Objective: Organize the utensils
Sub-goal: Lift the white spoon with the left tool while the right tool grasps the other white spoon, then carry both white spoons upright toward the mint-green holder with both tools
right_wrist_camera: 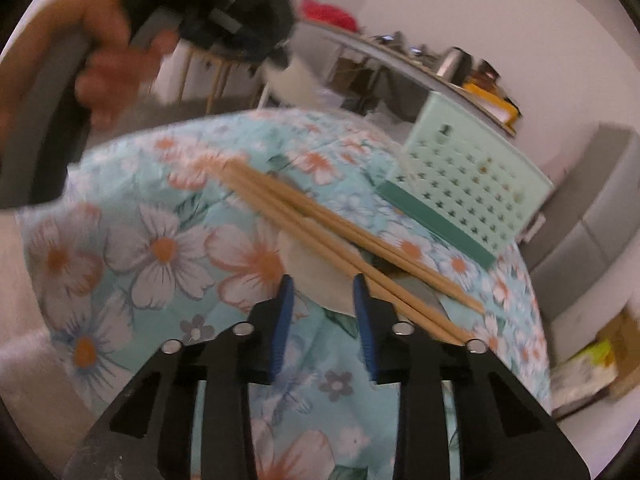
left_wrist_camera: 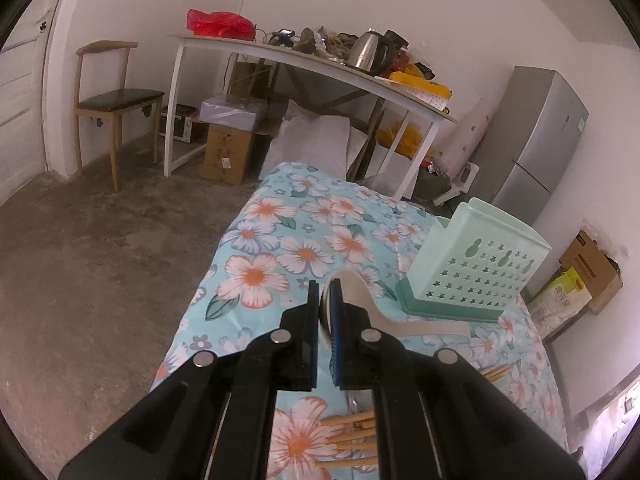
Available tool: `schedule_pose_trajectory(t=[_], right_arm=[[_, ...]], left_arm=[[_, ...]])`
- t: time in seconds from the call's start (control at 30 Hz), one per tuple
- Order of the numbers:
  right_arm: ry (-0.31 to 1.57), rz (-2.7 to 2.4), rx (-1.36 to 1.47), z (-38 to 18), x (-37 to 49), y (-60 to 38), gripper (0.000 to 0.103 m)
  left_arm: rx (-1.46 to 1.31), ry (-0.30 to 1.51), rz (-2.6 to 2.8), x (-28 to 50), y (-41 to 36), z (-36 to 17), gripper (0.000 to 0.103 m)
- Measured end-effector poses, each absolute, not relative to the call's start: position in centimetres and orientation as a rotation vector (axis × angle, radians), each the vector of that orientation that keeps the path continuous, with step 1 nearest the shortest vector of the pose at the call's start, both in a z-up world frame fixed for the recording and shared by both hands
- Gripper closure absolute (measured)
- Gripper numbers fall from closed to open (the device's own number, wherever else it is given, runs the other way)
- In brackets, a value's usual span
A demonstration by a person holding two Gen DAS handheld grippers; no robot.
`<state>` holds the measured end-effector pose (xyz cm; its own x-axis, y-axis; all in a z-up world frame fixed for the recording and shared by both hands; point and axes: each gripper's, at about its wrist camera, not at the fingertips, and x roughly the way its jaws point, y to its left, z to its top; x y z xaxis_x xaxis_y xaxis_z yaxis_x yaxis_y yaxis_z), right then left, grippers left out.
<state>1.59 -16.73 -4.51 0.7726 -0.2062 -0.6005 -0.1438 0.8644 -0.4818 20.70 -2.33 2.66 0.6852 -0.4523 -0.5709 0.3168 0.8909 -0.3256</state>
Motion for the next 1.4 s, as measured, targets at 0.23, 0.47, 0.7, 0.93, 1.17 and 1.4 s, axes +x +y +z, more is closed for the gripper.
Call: schedule_pose_trajectory(t=[0.23,0.47,0.7,0.93,1.17,1.4], right_arm=[[0.726,-0.013,-0.690,-5.8,2.7,-16.1,0.091],[0.796,0.114,-0.640,-4.0,2.5,-17.3,0.102],[0.913,0.353,-0.363,0.5,2.9,-20.5,0.103],[0.935,0.494,0.009,3.8,4.3,-24.5,0.103],[0.790,0.495,0.198,6.8,4.5,-27.6,0.103],[0.570,0.450,0.311,11.4,3.0,-31.2,0.103]], left_arm=[[-0.216,0.698,-0.419,20.3,-1.7,2.5,0.099],[-0.232,0.675,-0.405,19.6,-1.0,3.1,0.099],[-0.229,0.663,-0.397,19.0,-0.7,3.7,0.099],[-0.247,0.629,-0.369,18.2,0.8,4.8,0.099],[-0.251,0.527,-0.321,16.8,2.9,8.1,0.099],[-0.218,0.368,-0.364,16.3,2.8,14.0,0.099]])
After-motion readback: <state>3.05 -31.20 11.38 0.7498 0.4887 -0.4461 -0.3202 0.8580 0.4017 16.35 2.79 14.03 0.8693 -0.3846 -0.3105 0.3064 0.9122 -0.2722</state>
